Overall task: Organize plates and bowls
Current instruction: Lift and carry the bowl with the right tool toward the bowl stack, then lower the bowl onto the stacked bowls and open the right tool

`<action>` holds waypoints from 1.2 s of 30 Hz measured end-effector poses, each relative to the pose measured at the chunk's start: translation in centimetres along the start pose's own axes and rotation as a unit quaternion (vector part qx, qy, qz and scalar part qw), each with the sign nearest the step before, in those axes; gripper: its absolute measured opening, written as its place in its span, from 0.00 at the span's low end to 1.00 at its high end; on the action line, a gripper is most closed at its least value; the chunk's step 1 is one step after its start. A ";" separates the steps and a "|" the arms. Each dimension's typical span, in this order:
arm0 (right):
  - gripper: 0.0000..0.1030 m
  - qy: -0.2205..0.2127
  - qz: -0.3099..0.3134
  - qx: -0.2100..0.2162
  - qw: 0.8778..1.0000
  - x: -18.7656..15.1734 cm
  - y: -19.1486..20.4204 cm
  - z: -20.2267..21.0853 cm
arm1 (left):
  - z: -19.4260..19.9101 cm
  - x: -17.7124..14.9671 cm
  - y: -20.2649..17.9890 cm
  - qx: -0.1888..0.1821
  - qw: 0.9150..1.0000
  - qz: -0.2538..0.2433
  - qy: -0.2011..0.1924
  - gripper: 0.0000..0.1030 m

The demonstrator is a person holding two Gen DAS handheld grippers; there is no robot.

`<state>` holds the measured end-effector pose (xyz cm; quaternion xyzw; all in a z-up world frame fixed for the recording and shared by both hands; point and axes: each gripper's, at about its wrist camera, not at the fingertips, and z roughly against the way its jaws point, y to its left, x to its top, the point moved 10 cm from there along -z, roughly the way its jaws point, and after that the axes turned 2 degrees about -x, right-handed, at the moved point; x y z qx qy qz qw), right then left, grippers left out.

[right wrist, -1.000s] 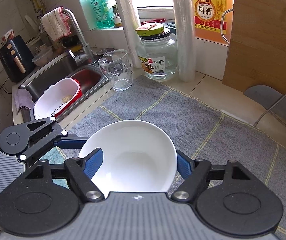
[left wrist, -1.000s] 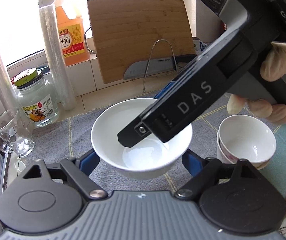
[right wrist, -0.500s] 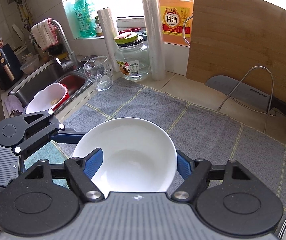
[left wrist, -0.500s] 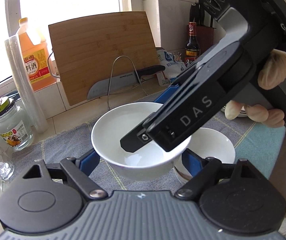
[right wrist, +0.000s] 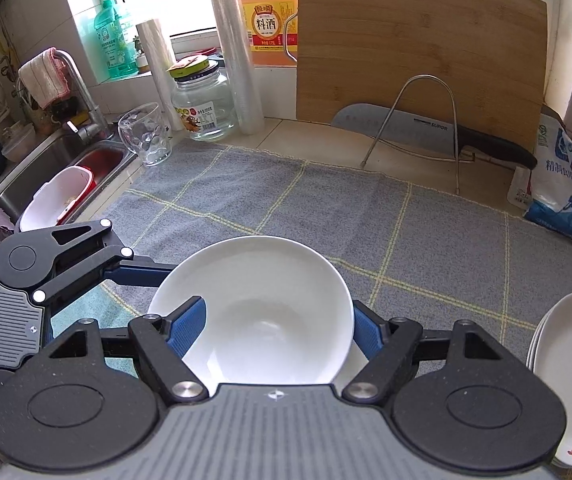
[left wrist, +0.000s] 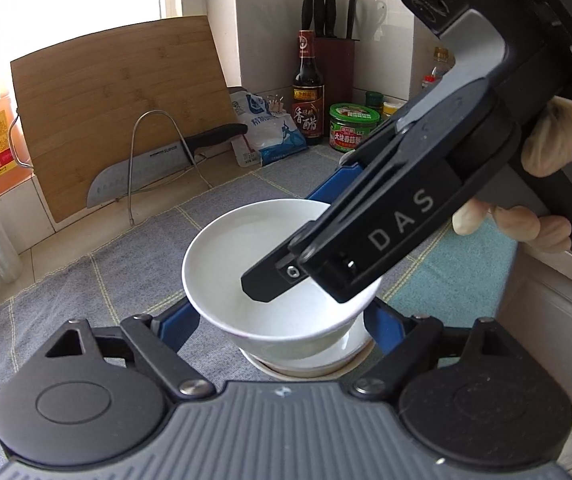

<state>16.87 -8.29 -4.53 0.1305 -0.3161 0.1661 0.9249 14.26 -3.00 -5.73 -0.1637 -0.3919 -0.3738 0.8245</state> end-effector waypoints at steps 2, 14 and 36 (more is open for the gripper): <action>0.79 0.005 -0.006 -0.007 1.000 -0.6 -0.5 -0.1 | -0.5 -0.1 -0.4 -0.008 1.000 0.001 0.005 0.86; 0.79 0.014 -0.015 -0.013 1.000 -2.1 -1.8 -1.2 | -1.9 -0.5 -0.8 -0.020 1.000 0.007 0.019 0.86; 1.00 0.000 0.004 -0.024 1.000 -2.6 -1.6 -1.4 | -2.1 -1.1 -0.2 -0.037 0.999 0.015 0.023 0.93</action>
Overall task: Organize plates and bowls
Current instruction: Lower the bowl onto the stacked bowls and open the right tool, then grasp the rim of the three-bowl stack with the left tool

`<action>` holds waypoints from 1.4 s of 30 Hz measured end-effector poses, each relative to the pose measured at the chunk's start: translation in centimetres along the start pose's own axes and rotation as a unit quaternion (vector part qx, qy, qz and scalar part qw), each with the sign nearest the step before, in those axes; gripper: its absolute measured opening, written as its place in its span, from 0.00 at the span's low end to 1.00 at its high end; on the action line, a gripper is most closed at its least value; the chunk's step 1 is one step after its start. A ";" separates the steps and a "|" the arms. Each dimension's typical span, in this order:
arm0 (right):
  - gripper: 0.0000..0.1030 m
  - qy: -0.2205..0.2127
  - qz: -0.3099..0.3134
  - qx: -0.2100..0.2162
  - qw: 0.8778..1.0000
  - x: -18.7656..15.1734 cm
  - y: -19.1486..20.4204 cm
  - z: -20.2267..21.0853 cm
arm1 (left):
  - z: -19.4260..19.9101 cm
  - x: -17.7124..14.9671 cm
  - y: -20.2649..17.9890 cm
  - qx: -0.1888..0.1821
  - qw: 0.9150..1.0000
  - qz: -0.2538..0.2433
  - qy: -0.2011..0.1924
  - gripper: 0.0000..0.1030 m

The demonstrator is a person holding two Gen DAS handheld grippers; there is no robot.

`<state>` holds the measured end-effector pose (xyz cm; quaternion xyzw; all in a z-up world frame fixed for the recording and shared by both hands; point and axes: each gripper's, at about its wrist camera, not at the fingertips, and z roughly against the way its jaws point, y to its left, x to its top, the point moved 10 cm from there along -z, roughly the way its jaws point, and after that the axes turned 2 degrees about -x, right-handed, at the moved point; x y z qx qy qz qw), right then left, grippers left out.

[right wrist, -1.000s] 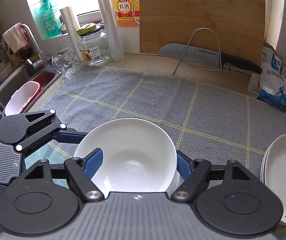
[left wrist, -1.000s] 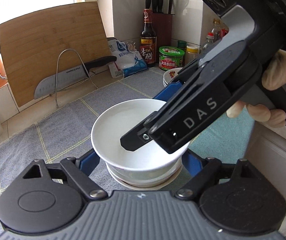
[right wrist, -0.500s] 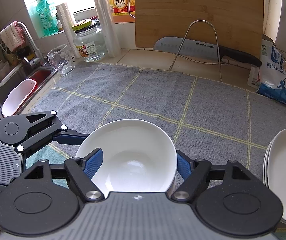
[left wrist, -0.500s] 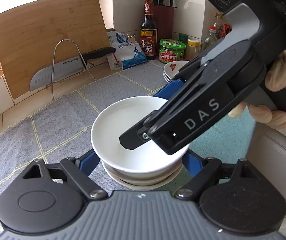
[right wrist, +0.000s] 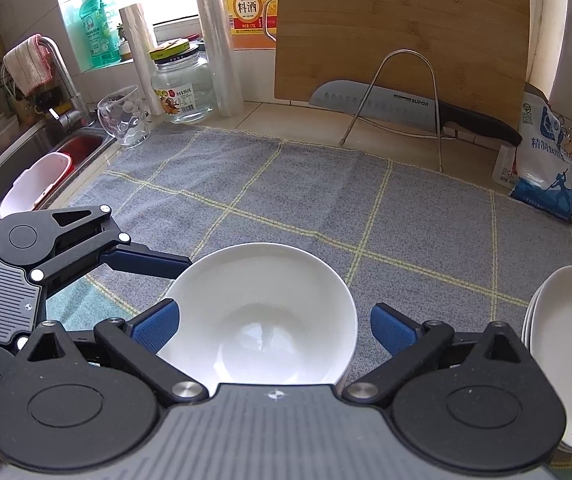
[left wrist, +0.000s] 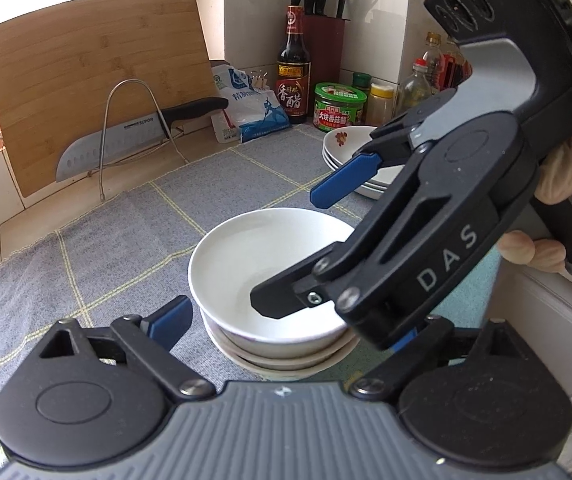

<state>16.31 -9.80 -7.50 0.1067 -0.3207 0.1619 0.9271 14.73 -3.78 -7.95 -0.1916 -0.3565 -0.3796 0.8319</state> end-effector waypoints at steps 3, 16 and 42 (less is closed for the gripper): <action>1.00 -0.004 0.004 -0.002 1.000 -0.3 0.1 0.3 | 0.4 -0.4 0.2 -0.002 1.000 -0.001 0.000 0.94; 1.00 -0.022 0.037 -0.049 0.998 -1.7 1.0 2.6 | 3.0 -2.4 2.3 -0.017 0.999 -0.036 -0.009 0.95; 1.00 0.034 0.137 -0.001 0.990 -7.2 -0.8 -0.5 | -1.8 -4.4 1.2 -0.008 0.997 -0.035 0.069 0.95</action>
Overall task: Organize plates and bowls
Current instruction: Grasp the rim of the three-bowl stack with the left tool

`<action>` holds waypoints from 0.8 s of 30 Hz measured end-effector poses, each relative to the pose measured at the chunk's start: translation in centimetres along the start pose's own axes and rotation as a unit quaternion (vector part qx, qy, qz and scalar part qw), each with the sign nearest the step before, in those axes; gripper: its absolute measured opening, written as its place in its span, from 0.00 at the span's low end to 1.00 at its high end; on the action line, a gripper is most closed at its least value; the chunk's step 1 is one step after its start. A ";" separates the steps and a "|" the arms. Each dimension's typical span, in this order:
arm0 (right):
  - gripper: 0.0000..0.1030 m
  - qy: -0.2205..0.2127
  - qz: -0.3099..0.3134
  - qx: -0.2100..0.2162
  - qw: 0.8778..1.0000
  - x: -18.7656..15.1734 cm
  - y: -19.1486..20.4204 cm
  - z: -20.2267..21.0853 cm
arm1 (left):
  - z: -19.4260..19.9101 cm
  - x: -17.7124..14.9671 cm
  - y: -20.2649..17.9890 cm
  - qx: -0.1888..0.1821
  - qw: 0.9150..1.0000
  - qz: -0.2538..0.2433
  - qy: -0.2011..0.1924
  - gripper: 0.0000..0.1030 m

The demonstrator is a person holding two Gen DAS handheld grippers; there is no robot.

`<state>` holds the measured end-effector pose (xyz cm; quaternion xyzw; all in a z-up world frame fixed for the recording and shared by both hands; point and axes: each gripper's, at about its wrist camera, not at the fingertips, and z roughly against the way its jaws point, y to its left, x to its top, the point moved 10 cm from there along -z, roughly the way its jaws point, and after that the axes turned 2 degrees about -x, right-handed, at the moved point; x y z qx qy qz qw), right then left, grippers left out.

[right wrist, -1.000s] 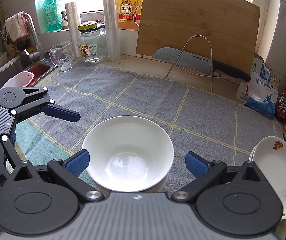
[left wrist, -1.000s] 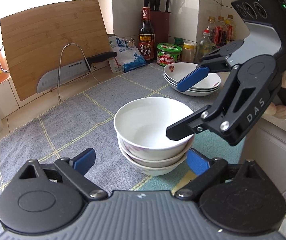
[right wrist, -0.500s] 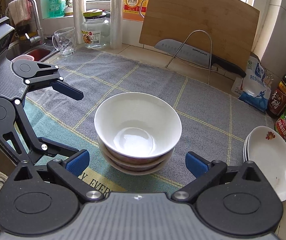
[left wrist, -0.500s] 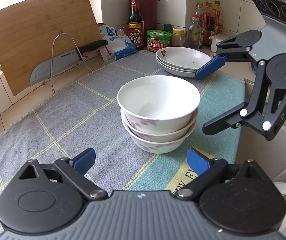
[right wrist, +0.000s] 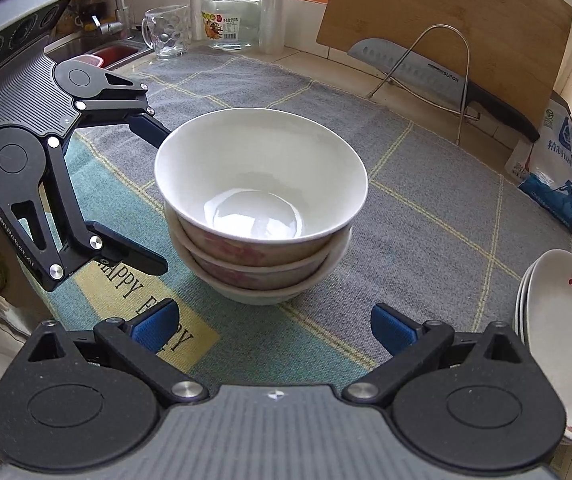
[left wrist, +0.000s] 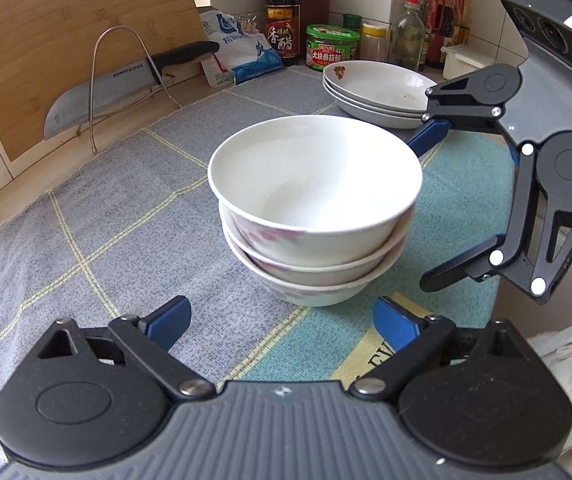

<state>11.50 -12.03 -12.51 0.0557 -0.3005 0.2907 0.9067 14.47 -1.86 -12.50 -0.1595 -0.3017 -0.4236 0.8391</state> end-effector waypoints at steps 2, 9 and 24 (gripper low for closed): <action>1.00 -0.003 0.021 0.015 1.000 0.0 -0.3 -0.3 | -0.4 0.0 -0.3 0.002 1.000 0.004 0.006 0.94; 1.00 -0.030 0.102 0.091 0.990 0.3 -1.3 -0.9 | -1.4 0.3 -0.7 0.033 0.999 0.022 0.029 0.94; 0.94 -0.035 0.142 0.144 0.979 1.9 -1.3 -1.9 | -1.9 0.9 -0.9 -0.044 0.998 -0.027 0.038 0.85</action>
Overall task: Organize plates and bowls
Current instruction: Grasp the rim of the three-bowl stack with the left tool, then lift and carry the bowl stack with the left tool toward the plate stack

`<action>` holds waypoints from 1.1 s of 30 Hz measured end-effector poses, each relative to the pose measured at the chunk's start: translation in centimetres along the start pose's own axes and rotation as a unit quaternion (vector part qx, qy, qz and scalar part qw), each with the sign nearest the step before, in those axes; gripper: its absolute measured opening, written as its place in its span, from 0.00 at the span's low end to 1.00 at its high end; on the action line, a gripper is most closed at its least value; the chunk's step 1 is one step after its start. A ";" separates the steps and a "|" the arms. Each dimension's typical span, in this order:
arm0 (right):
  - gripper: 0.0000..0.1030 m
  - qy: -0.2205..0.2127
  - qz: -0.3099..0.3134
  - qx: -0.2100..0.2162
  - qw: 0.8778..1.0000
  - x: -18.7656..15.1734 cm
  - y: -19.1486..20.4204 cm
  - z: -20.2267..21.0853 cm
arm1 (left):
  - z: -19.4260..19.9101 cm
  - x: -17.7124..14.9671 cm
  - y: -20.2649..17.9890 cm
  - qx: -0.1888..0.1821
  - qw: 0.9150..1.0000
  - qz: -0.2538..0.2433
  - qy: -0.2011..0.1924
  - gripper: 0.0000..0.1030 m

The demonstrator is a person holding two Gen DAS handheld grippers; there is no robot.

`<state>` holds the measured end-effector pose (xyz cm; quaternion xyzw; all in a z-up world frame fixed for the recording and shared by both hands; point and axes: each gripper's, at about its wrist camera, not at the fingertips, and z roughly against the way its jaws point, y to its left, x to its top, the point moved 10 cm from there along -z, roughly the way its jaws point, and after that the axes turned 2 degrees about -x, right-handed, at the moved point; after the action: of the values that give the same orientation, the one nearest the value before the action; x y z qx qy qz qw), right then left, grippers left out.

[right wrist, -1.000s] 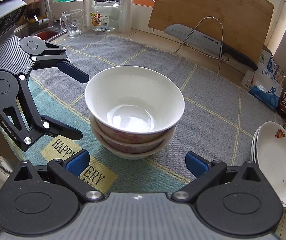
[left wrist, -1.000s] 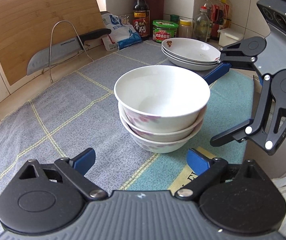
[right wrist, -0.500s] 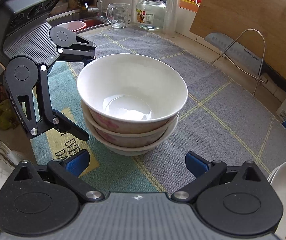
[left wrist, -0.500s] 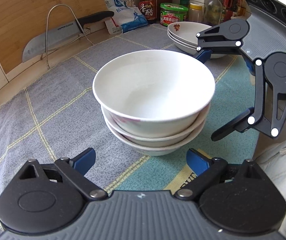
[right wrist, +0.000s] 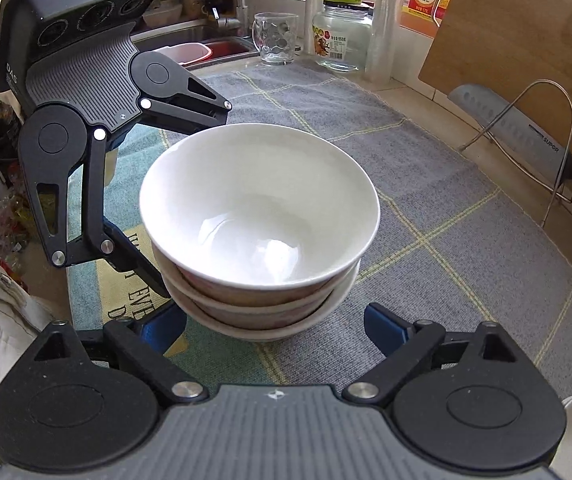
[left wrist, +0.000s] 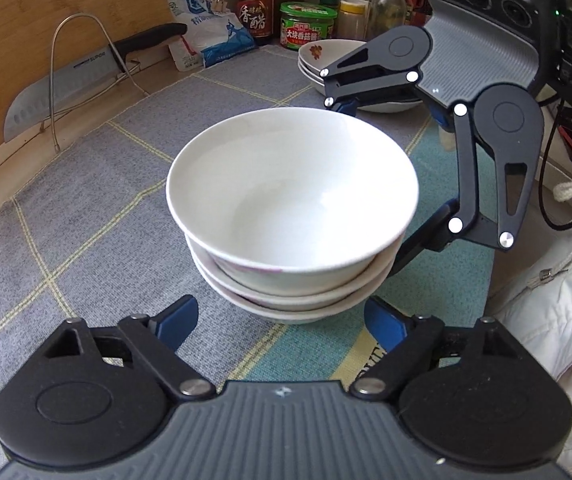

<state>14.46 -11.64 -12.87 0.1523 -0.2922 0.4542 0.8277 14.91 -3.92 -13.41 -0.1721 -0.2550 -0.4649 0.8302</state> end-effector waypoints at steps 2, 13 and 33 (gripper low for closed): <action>0.94 0.005 -0.001 -0.002 1.000 0.1 0.1 -0.1 | -0.1 0.1 0.3 -0.011 1.000 -0.012 0.000 0.85; 0.84 0.021 -0.026 0.002 0.999 0.0 0.6 0.1 | -0.4 1.2 -0.2 -0.075 0.995 -0.069 0.002 0.78; 0.84 0.027 -0.024 0.015 0.999 0.3 0.6 -0.7 | -0.7 1.8 -0.2 -0.116 0.990 -0.080 0.019 0.81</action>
<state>14.31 -10.68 -13.24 0.1596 -0.2593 0.4420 0.8437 15.70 -5.57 -12.93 -0.2374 -0.1968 -0.5593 0.7695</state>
